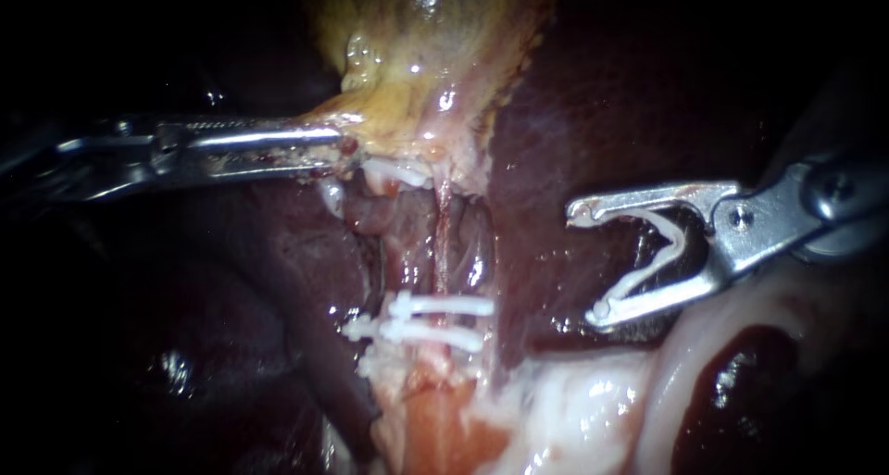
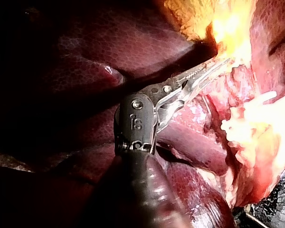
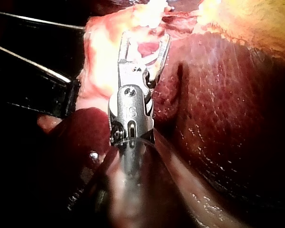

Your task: Clipping third clip right tube

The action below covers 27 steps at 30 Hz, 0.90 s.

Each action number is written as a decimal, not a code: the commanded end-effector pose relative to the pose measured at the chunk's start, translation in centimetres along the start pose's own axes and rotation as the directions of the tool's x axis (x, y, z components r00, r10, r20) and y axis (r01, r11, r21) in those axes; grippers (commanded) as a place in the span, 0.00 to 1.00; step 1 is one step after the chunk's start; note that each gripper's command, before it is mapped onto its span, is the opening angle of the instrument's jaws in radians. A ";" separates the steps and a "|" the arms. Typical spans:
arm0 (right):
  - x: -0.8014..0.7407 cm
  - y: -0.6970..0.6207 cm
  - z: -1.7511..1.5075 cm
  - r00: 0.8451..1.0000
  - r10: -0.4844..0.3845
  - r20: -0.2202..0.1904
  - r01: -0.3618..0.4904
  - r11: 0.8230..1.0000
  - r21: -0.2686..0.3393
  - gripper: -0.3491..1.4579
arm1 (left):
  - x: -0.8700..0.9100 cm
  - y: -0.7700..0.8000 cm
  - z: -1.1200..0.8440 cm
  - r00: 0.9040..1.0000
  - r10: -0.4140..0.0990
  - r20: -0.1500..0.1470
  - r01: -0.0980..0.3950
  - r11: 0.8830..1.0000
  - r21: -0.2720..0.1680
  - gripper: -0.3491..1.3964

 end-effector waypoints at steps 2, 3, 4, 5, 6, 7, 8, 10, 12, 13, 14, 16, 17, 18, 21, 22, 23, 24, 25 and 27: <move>0.01 0.00 0.01 1.000 0.000 0.000 0.000 1.000 0.000 0.47 | 0.08 0.01 -0.06 1.000 -0.004 0.002 0.005 1.000 -0.005 0.00; 0.01 0.00 0.01 1.000 0.000 0.000 0.000 1.000 0.000 0.47 | 0.17 0.01 -0.11 1.000 -0.010 0.003 0.010 1.000 -0.010 0.00; 0.01 0.00 0.01 1.000 0.000 0.000 0.000 1.000 0.000 0.47 | 0.25 0.02 -0.16 1.000 -0.015 0.005 0.015 1.000 -0.014 0.00; 0.01 0.00 0.01 1.000 0.000 0.000 0.000 1.000 0.000 0.47 | 0.35 0.02 -0.21 1.000 -0.027 0.004 0.027 1.000 -0.007 0.00; 0.01 0.00 0.01 1.000 0.000 0.000 0.000 1.000 0.000 0.47 | 0.48 0.04 -0.30 1.000 -0.017 -0.009 0.017 1.000 -0.005 0.00; 0.01 0.00 0.01 1.000 0.000 0.000 0.000 1.000 0.000 0.47 | 0.58 0.05 -0.36 1.000 -0.012 -0.020 0.012 1.000 -0.006 0.00; 0.01 0.00 0.01 1.000 0.000 0.000 0.000 1.000 0.000 0.47 | 0.68 0.06 -0.43 0.999 -0.006 -0.033 0.006 1.000 -0.003 0.00; 0.02 0.00 0.01 1.000 0.000 0.000 0.000 1.000 0.000 0.47 | 0.85 0.08 -0.56 0.999 0.007 -0.051 -0.007 1.000 0.002 0.00; 0.04 0.00 0.03 1.000 0.001 0.000 -0.001 1.000 -0.001 0.47 | 0.93 0.10 -0.65 0.998 0.007 -0.059 -0.007 1.000 0.004 0.00; 0.05 0.00 0.04 1.000 0.001 0.000 -0.001 1.000 -0.001 0.47 | 0.95 0.11 -0.68 0.998 0.006 -0.062 -0.006 1.000 0.006 0.00; 0.08 0.01 0.06 1.000 0.002 0.000 -0.002 1.000 -0.002 0.47 | 0.94 0.11 -0.68 0.998 0.006 -0.062 -0.006 1.000 0.006 0.00; 0.12 0.04 0.12 1.000 0.023 0.000 -0.023 1.000 -0.006 0.47 | 0.91 0.12 -0.68 0.998 0.008 -0.063 -0.008 1.000 0.008 0.00; 0.15 0.09 0.17 0.996 0.085 -0.002 -0.085 0.996 -0.011 0.47 | 0.89 0.12 -0.67 0.998 0.010 -0.063 -0.009 1.000 0.008 0.00; 0.17 0.13 0.23 0.990 0.140 -0.005 -0.140 0.990 -0.014 0.47 | 0.88 0.13 -0.67 0.998 0.010 -0.063 -0.010 1.000 0.009 0.00; 0.23 0.28 0.47 0.965 0.262 -0.012 -0.263 0.964 -0.028 0.47 | 0.86 0.13 -0.66 0.998 0.012 -0.067 -0.011 1.000 0.009 0.00; 0.24 0.32 0.54 0.960 0.281 -0.013 -0.281 0.959 -0.033 0.47 | 0.86 0.13 -0.66 0.998 0.012 -0.064 -0.011 1.000 0.010 0.00; 0.24 0.38 0.65 0.954 0.299 -0.014 -0.300 0.953 -0.039 0.47 | 0.86 0.13 -0.65 0.998 0.012 -0.058 -0.011 1.000 0.012 0.00; 0.25 0.42 0.74 0.946 0.323 -0.016 -0.323 0.945 -0.044 0.47 | 0.86 0.13 -0.65 0.998 0.012 -0.055 -0.011 1.000 0.013 0.00; 0.25 0.45 0.82 0.938 0.345 -0.019 -0.346 0.937 -0.048 0.47 | 0.86 0.13 -0.64 0.999 0.012 -0.053 -0.012 1.000 0.014 0.00; 0.24 0.51 1.01 0.930 0.367 -0.021 -0.368 0.928 -0.058 0.47 | 0.85 0.13 -0.63 0.999 0.013 -0.047 -0.012 1.000 0.016 0.00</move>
